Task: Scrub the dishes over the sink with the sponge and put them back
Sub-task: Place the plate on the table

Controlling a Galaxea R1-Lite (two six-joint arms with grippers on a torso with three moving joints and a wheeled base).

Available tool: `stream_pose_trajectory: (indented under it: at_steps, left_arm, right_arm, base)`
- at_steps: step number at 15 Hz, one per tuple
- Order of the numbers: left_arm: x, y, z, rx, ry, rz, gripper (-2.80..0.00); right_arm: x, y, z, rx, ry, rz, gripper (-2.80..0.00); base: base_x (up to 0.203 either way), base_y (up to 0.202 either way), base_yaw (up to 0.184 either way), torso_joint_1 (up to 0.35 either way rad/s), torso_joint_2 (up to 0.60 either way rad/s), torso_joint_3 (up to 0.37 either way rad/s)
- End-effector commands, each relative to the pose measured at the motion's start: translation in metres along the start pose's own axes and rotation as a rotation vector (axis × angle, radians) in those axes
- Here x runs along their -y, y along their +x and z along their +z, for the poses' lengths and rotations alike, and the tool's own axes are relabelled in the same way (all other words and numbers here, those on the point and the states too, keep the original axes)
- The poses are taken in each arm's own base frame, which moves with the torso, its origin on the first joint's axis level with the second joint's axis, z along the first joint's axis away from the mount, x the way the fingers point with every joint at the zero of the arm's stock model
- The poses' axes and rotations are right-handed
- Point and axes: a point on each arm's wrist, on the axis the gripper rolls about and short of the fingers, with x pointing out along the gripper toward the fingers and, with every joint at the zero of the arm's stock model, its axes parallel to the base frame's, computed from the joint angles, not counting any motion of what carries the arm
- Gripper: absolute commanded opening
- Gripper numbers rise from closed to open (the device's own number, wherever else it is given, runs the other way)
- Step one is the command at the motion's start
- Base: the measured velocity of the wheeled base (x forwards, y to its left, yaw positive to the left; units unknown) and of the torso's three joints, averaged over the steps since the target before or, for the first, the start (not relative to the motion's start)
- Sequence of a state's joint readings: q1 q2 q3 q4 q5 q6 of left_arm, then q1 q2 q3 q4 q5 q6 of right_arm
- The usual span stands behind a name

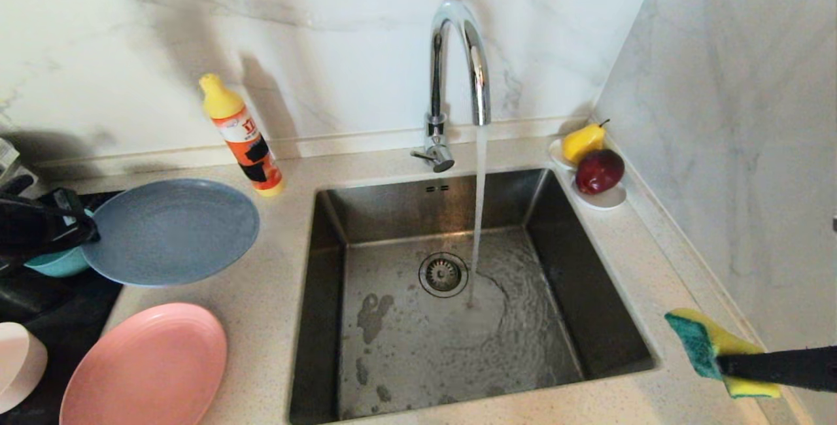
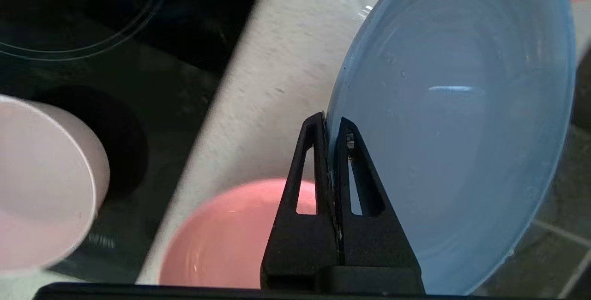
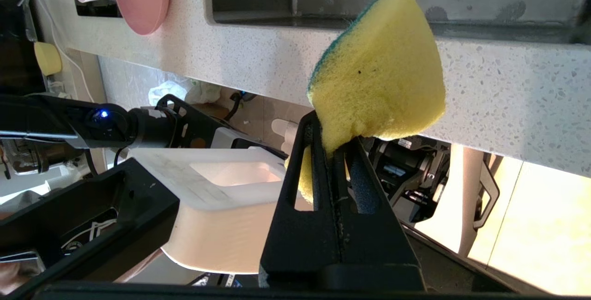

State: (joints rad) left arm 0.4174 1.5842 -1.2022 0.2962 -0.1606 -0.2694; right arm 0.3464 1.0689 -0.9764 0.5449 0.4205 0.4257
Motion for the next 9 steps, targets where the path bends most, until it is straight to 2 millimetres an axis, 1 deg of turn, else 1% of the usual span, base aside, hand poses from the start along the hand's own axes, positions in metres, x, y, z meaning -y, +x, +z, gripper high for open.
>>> stream_pose_trajectory:
  at_steps: [1, 3, 6, 8, 9]
  left_arm:
    - [-0.019, 0.022, -0.001, -0.024, -0.042, 0.009, -2.8]
    - [-0.031, 0.045, -0.004, -0.037, -0.061, -0.023, -2.8]
    - [-0.045, 0.077, -0.008, -0.056, -0.078, -0.023, -2.8]
    - [-0.049, 0.092, -0.009, -0.062, -0.084, -0.023, -2.8]
    - [-0.05, 0.096, -0.008, -0.056, -0.097, -0.024, -2.8]
  right_arm:
    - [0.0, 0.002, 0.001, -0.005, 0.003, 0.003, -2.8]
    - [-0.001, 0.0, 0.001, 0.007, -0.002, 0.01, -2.8]
    - [-0.001, 0.0, 0.001, 0.009, -0.002, 0.009, -2.8]
    - [-0.001, -0.001, 0.001, 0.011, -0.003, 0.01, -2.8]
    - [-0.001, -0.001, 0.001, 0.01, -0.002, 0.01, -2.8]
  base:
    - [0.0, 0.0, 0.0, 0.0, 0.0, 0.0]
    - [0.0, 0.0, 0.0, 0.0, 0.0, 0.0]
    - [0.0, 0.0, 0.0, 0.0, 0.0, 0.0]
    - [0.0, 0.0, 0.0, 0.0, 0.0, 0.0]
    - [0.0, 0.0, 0.0, 0.0, 0.0, 0.0]
